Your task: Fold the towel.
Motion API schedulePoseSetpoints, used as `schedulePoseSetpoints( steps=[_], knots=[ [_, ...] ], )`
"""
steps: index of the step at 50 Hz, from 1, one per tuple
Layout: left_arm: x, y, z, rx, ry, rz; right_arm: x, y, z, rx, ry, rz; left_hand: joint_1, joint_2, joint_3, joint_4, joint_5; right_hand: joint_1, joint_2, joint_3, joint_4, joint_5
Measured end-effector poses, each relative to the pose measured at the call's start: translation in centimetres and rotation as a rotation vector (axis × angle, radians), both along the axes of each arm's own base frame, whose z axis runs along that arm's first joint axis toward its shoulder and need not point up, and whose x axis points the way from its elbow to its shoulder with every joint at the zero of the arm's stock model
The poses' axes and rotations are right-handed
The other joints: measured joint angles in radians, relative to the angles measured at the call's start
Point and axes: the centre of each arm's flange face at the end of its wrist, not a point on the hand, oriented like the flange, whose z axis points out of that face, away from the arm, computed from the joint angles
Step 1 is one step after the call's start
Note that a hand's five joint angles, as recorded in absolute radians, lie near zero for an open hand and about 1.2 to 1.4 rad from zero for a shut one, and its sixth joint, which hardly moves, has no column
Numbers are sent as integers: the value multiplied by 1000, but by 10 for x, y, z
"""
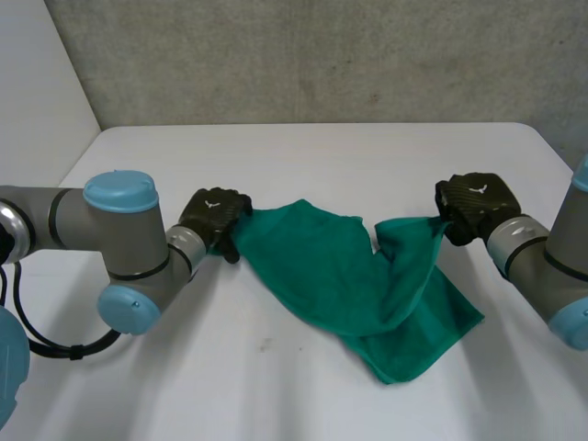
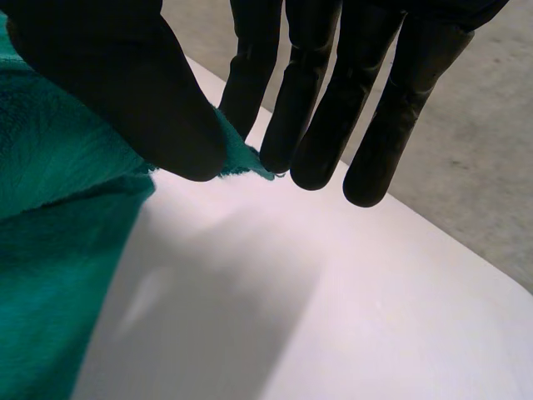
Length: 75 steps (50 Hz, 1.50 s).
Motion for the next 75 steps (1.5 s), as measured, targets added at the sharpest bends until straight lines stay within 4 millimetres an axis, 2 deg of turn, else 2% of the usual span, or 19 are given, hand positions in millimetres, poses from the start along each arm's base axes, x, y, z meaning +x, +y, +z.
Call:
schedulePoseSetpoints(
  steps=[14, 15, 18, 19, 20, 25, 29, 32, 35, 37, 40, 45, 47, 51, 52, 57, 62, 65, 75],
  knots=[
    [-9, -14, -13, -7, 9, -23, -7, -5, 1, 4, 13, -26, 200, 188, 186, 183, 177, 0, 0, 0, 0, 0],
    [-10, -18, -14, -14, 11, -22, -7, -5, 1, 9, 15, -26, 443, 406, 401, 400, 391, 0, 0, 0, 3, 0],
    [-11, -21, -12, -25, 15, -18, -7, -6, 3, 11, 16, -26, 443, 406, 401, 400, 391, 0, 0, 0, 5, 0],
    [-11, -23, -6, -39, 20, -13, -8, -6, 5, 10, 17, -26, 666, 704, 690, 699, 654, 0, 0, 0, 5, 0],
    [-11, -23, -6, -39, 20, -13, -8, -6, 5, 10, 17, -26, 666, 704, 690, 699, 654, 0, 0, 0, 5, 0],
    [-5, -15, 44, -118, 48, 17, -9, -4, 33, -17, 47, -20, 666, 714, 700, 710, 654, 0, 0, 0, 5, 0],
    [8, 8, 98, -193, 71, 31, -11, 6, 67, -37, 137, 3, 666, 716, 706, 710, 654, 0, 0, 0, 5, 0],
    [19, 30, 128, -224, 66, 31, -14, 21, 89, -39, 234, 33, 666, 718, 709, 710, 654, 0, 0, 0, 5, 0],
    [31, 52, 147, -221, 30, 28, -17, 43, 106, -19, 366, 82, 666, 720, 710, 710, 654, 0, 0, 0, 5, 0],
    [35, 60, 151, -211, 9, 26, -18, 47, 108, -13, 390, 92, 666, 721, 711, 710, 654, 0, 0, 0, 5, 0],
    [46, 77, 145, -139, -79, 18, -22, 67, 106, 49, 523, 149, 666, 721, 711, 710, 654, 0, 0, 0, 5, 0],
    [54, 86, 132, -64, -160, 9, -24, 75, 96, 103, 584, 179, 666, 721, 711, 710, 654, 0, 0, 0, 5, 0],
    [63, 88, 109, 18, -239, 6, -23, 76, 75, 180, 620, 213, 666, 722, 711, 710, 654, 0, 0, 0, 5, 0],
    [68, 79, 79, 85, -294, 13, -18, 63, 42, 259, 614, 230, 666, 722, 711, 710, 654, 0, 0, 0, 5, 0],
    [68, 79, 79, 85, -294, 13, -18, 63, 42, 259, 614, 230, 666, 722, 711, 710, 654, 0, 0, 0, 5, 0],
    [69, 60, 57, 103, -296, 35, -11, 35, 10, 285, 509, 168, 666, 722, 711, 712, 654, -6, -15, -15, -10, -5],
    [68, 50, 51, 95, -285, 48, -10, 27, 2, 288, 430, 129, 666, 722, 711, 714, 654, -209, -267, -269, -275, -230],
    [67, 45, 50, 81, -275, 55, -9, 27, -3, 304, 370, 120, 666, 722, 711, 714, 654, -422, -531, -542, -548, -507],
    [75, 35, 52, 69, -264, 88, -12, 40, -11, 336, 341, 149, 666, 722, 711, 714, 654, -470, -574, -591, -595, -563]
  ],
)
